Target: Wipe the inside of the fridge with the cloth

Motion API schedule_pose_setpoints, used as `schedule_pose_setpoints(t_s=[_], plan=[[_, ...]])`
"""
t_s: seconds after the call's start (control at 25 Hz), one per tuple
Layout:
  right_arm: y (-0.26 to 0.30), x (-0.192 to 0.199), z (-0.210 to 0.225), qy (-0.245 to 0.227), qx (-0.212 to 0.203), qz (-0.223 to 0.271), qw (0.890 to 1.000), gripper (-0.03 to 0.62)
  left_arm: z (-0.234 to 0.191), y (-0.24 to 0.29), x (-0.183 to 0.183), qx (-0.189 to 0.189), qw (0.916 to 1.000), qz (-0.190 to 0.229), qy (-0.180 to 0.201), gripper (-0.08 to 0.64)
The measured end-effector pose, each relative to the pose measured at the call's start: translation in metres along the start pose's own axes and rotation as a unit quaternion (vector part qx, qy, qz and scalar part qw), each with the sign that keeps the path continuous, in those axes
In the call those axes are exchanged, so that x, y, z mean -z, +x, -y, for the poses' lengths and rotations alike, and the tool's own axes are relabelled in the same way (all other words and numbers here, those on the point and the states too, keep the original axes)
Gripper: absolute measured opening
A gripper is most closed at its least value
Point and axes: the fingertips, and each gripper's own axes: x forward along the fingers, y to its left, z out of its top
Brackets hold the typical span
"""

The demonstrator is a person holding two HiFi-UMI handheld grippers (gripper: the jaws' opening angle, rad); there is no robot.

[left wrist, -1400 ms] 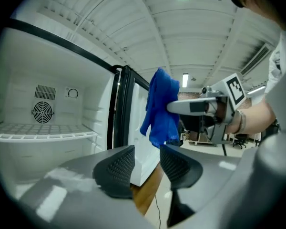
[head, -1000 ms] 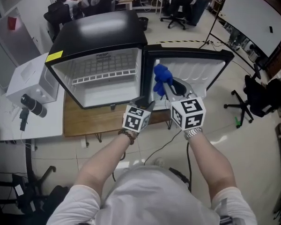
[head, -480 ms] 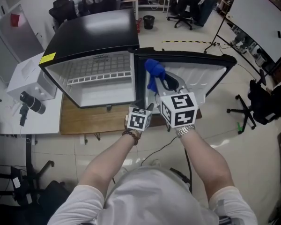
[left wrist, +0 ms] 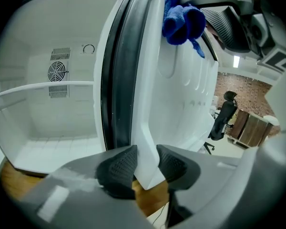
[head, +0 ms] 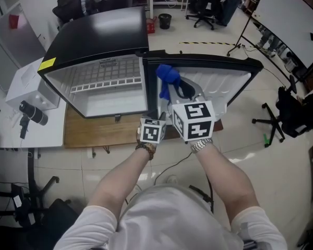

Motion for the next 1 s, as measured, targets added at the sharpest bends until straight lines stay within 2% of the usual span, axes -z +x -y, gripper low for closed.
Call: schedule_pose_setpoints(t_s=[0.44, 1.0], plan=[[-0.007, 0.003, 0.023, 0.012, 0.018, 0.0, 1.0, 0.058, -0.003, -0.003, 0.003, -0.009, 1.0, -0.003, -0.001, 0.121], [-0.035, 0.007, 0.081, 0.025, 0.069, 0.0, 0.997, 0.057, -0.002, -0.005, 0.002, -0.01, 0.9999, 0.003, -0.007, 0.12]])
